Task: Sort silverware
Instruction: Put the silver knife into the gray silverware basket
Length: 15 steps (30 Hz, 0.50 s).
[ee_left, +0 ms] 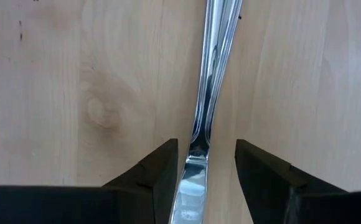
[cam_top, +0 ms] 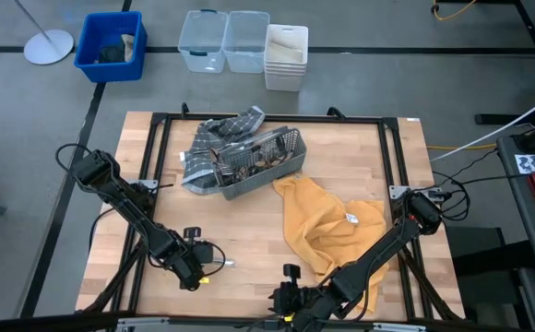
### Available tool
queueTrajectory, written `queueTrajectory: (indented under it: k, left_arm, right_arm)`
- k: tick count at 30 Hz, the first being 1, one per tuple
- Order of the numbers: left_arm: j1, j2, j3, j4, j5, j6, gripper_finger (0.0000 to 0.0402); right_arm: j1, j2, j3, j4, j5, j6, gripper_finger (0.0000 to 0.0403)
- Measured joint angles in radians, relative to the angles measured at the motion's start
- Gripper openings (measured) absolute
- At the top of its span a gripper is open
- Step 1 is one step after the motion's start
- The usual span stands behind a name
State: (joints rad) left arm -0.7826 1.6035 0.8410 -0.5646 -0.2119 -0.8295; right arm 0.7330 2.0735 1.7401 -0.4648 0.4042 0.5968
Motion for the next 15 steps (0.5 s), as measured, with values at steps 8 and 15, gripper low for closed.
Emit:
queueTrajectory:
  k: [8,15]
  left_arm:
    - [0.000,0.036,0.000,0.001,0.012,-0.030,0.0150]
    - [0.003,0.051,0.003,0.001,0.024,-0.007,0.0149]
  right_arm:
    - [0.000,0.000,0.000,0.000,0.000,0.000,0.0120]
    - [0.000,0.000,0.000,0.000,0.000,-0.002,0.0120]
